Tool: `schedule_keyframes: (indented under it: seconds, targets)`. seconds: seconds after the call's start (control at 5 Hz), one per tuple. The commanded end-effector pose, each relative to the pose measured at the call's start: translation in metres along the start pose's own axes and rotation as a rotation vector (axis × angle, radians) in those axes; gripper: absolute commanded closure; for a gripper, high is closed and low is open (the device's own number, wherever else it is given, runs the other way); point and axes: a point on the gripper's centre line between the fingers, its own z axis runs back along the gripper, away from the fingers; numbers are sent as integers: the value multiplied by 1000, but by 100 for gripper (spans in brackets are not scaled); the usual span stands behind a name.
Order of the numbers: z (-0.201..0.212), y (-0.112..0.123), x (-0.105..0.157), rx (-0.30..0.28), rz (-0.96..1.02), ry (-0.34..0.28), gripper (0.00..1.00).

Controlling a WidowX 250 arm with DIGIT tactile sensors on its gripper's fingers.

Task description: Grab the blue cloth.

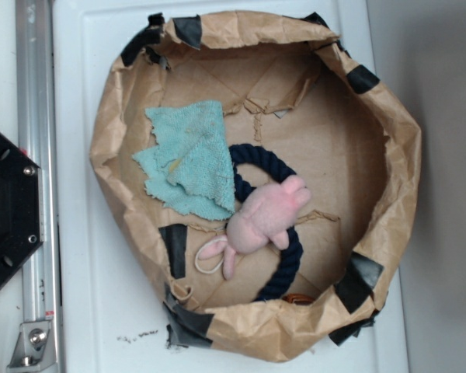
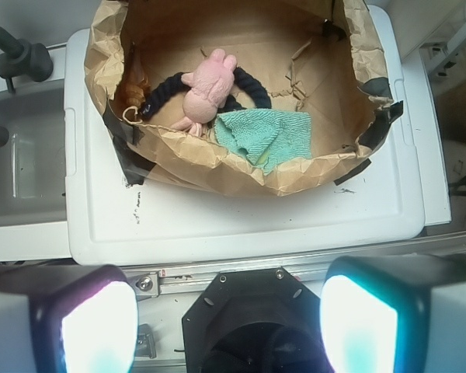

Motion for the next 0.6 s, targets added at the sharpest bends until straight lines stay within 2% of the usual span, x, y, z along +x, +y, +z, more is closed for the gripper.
schedule_keyframes:
  seconds: [0.0,0.4]
  targets:
    - [0,0,0,0,0,0,0]
    - [-102,26,83,105,20,84,0]
